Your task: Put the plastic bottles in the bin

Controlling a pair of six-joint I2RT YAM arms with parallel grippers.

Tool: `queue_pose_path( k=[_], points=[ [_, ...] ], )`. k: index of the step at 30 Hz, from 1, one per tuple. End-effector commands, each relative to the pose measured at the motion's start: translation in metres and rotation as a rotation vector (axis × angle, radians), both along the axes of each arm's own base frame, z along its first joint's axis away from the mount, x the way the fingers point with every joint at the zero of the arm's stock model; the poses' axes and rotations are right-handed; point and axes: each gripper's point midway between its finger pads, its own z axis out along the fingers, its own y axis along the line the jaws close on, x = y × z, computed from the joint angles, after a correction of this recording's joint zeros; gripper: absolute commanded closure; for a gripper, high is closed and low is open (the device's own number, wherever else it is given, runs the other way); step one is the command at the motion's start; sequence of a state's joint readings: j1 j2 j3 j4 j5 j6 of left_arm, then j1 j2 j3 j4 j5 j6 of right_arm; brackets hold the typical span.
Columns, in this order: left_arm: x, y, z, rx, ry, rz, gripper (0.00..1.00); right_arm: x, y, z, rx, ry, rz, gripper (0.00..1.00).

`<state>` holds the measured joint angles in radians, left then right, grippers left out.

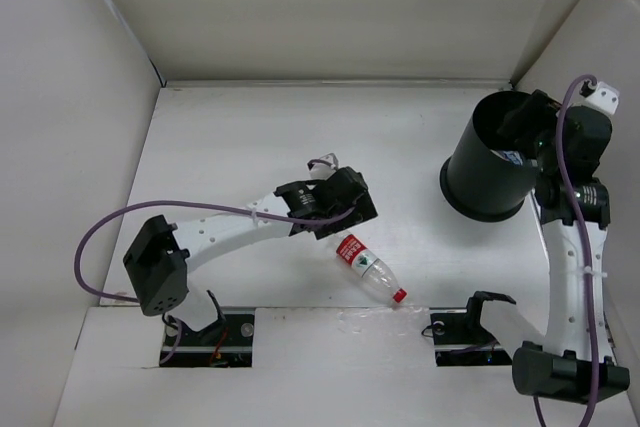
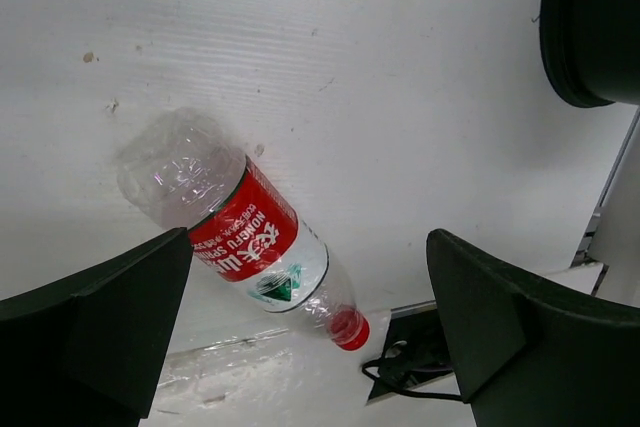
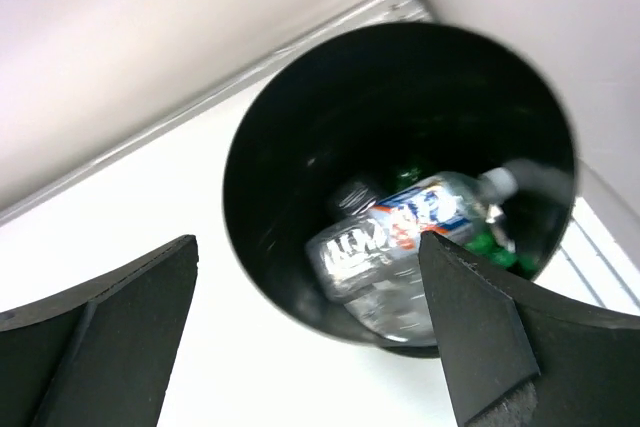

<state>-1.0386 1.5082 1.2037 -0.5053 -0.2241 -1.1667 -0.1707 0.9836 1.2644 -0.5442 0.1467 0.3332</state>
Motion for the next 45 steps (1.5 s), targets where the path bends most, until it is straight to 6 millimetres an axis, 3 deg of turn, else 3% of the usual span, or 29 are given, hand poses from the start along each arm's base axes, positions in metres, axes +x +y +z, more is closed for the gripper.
queue_pose_path(
  k=[1,10,15,18,20,21,22,24,27,28,31,32,35,36,39,42,45],
  points=[
    [-0.008,0.011,-0.022,0.036,0.073,0.081,0.00,0.004,0.018,0.003,0.024,-0.067,0.098,0.05],
    [-0.019,0.027,-0.065,0.093,0.169,0.190,0.00,0.010,0.051,-0.014,0.063,-0.070,0.251,0.04],
    [-0.020,0.026,-0.094,0.115,0.188,0.187,0.00,0.012,0.074,-0.009,0.042,-0.088,0.334,0.04],
    [-0.015,0.029,-0.115,0.159,0.181,0.201,0.00,0.008,0.100,0.003,0.000,-0.129,0.440,0.04],
    [-0.014,0.029,-0.124,0.185,0.184,0.206,0.09,0.005,0.124,0.004,-0.048,-0.137,0.540,0.04],
    [-0.010,0.033,-0.128,0.200,0.180,0.221,0.18,0.000,0.132,0.013,-0.067,-0.158,0.576,0.04],
    [-0.006,0.032,-0.128,0.206,0.170,0.226,0.34,-0.003,0.141,0.010,-0.082,-0.149,0.616,0.04],
    [-0.003,0.040,-0.129,0.228,0.163,0.254,0.82,-0.015,0.165,0.015,-0.123,-0.165,0.733,0.03],
    [0.015,0.048,-0.108,0.233,0.104,0.293,0.98,-0.035,0.196,0.010,-0.164,-0.164,0.916,0.00],
    [0.022,0.044,-0.084,0.201,0.061,0.290,1.00,-0.040,0.204,0.000,-0.171,-0.142,0.969,0.00],
    [0.038,0.054,-0.040,0.210,-0.073,0.279,1.00,-0.059,0.234,-0.016,-0.167,-0.152,1.147,0.00],
    [0.044,0.052,-0.006,0.158,-0.133,0.278,1.00,-0.063,0.242,-0.020,-0.159,-0.158,1.192,0.00],
    [0.056,0.052,0.047,0.131,-0.274,0.210,1.00,-0.082,0.271,-0.031,-0.134,-0.192,1.350,0.00],
    [0.061,0.049,0.079,0.074,-0.335,0.206,1.00,-0.085,0.279,-0.036,-0.127,-0.189,1.384,0.00],
    [0.066,0.045,0.124,0.036,-0.421,0.158,1.00,-0.100,0.304,-0.040,-0.105,-0.209,1.495,0.00],
    [0.069,0.044,0.159,0.012,-0.464,0.156,1.00,-0.114,0.327,-0.044,-0.091,-0.216,1.575,0.00],
    [0.068,0.039,0.178,-0.008,-0.490,0.116,1.00,-0.114,0.343,-0.052,-0.097,-0.196,1.585,0.00]
  ],
)
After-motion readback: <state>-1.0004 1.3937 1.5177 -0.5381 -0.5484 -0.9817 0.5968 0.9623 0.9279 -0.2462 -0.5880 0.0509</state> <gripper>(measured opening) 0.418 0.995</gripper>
